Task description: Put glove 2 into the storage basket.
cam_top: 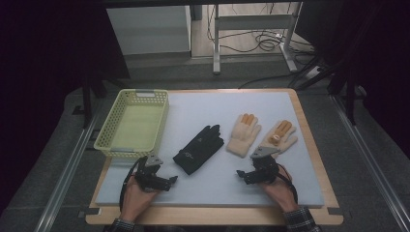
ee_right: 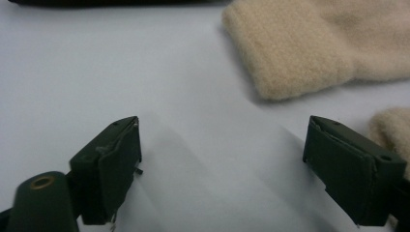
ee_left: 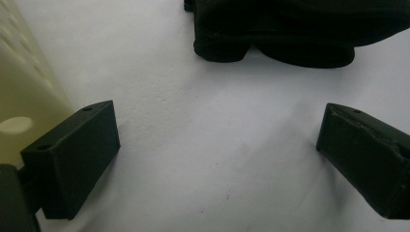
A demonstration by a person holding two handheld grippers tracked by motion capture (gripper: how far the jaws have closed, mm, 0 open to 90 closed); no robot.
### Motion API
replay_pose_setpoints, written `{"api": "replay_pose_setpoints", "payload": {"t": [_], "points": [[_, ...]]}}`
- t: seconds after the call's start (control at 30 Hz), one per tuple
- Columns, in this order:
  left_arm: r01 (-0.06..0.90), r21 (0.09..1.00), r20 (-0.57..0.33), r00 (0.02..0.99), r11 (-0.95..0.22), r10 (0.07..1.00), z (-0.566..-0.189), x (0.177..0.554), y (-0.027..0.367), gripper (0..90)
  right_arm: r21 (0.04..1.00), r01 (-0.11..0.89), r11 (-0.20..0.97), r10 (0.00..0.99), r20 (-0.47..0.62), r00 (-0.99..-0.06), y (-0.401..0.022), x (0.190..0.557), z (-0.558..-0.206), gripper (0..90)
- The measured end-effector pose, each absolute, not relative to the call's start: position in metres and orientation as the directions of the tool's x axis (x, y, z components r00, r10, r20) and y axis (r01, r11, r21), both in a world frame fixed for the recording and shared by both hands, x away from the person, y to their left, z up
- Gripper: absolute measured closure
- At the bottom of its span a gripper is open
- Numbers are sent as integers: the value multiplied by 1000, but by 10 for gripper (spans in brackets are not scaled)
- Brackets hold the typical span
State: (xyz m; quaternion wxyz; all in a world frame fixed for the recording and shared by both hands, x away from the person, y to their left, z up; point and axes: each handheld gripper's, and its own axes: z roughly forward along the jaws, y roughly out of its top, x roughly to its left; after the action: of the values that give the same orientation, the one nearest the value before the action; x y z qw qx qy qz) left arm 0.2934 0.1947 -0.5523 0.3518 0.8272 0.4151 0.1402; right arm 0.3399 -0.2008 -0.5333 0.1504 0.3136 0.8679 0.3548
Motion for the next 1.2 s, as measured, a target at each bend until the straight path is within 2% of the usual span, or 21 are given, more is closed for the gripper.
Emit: {"api": "replay_pose_setpoints", "payload": {"t": [0.27, 0.4, 0.67, 1.07, 1.2], "points": [[587, 702, -59, 611, -402, 789, -551, 292, 195, 44, 712, 436, 550, 653, -41, -756, -201, 339, -534, 132], [594, 710, -101, 619, -379, 779, -549, 291, 197, 45, 713, 436, 550, 653, -41, -756, -201, 339, -534, 132], [575, 726, -102, 632, -377, 768, -529, 286, 192, 25, 712, 435, 551, 652, -42, -757, -201, 340, -534, 132], [543, 710, -54, 676, -448, 735, -509, 302, 164, 0, 713, 434, 551, 652, -42, -757, -201, 340, -534, 132], [505, 717, -7, 695, -481, 719, -502, 313, 152, 0, 713, 434, 551, 651, -42, -758, -201, 340, -534, 132]]}}
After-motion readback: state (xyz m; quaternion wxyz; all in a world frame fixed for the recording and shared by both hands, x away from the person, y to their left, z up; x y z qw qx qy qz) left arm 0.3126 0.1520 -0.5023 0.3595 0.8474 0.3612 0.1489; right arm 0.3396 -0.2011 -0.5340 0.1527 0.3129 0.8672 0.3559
